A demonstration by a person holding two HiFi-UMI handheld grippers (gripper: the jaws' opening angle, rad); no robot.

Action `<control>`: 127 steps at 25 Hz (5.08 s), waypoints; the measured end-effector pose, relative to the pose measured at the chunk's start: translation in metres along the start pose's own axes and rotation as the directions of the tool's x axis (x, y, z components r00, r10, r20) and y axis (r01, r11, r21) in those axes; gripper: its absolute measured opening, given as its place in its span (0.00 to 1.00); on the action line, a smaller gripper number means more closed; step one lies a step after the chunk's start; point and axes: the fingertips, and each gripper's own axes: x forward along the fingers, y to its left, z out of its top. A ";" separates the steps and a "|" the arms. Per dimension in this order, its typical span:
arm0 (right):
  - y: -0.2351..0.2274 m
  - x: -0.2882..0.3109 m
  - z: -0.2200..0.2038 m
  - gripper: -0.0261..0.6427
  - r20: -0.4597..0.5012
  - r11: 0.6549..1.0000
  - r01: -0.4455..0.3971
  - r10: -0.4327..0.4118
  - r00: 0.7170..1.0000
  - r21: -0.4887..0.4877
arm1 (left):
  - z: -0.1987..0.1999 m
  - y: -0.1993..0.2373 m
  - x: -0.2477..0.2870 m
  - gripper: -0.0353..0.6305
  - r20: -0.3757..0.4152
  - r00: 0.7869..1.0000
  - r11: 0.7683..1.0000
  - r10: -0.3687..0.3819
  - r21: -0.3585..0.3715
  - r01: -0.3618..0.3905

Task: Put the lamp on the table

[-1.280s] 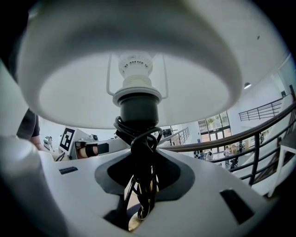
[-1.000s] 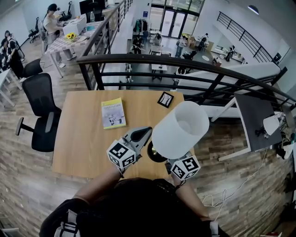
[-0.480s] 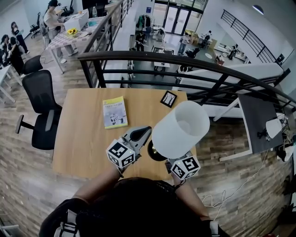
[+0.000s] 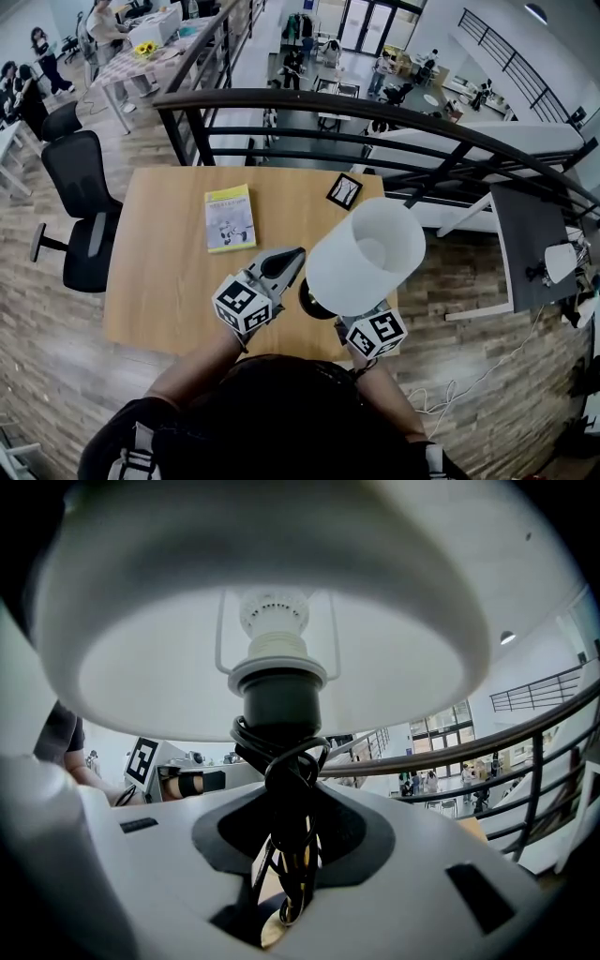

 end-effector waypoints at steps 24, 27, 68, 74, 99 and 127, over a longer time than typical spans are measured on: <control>-0.075 0.022 -0.073 0.21 -0.086 1.000 -0.016 0.018 0.996 0.024 | -0.061 0.042 0.044 0.06 -0.068 0.995 0.997 0.073 -0.023 -0.075; -0.082 0.024 -0.082 0.21 -0.102 0.999 -0.029 0.031 0.994 0.021 | -0.068 0.046 0.051 0.06 -0.074 0.994 0.996 0.079 -0.025 -0.081; -0.183 0.064 -0.221 0.22 -0.202 0.998 -0.007 0.019 0.979 0.058 | -0.185 0.089 0.097 0.06 -0.243 0.967 0.993 0.073 -0.077 -0.094; -0.186 0.064 -0.228 0.22 -0.204 0.998 -0.001 0.013 0.979 0.058 | -0.186 0.087 0.097 0.06 -0.245 0.967 0.993 0.069 -0.080 -0.091; -0.174 0.019 -0.243 0.26 -0.232 0.999 0.050 -0.047 0.972 0.006 | -0.166 0.058 0.062 0.06 -0.245 0.968 0.996 0.058 -0.054 -0.074; -0.119 -0.063 -0.240 0.15 -0.220 0.960 0.279 -0.277 0.935 -0.021 | -0.112 -0.007 -0.017 0.06 -0.156 0.988 1.000 -0.013 0.016 0.015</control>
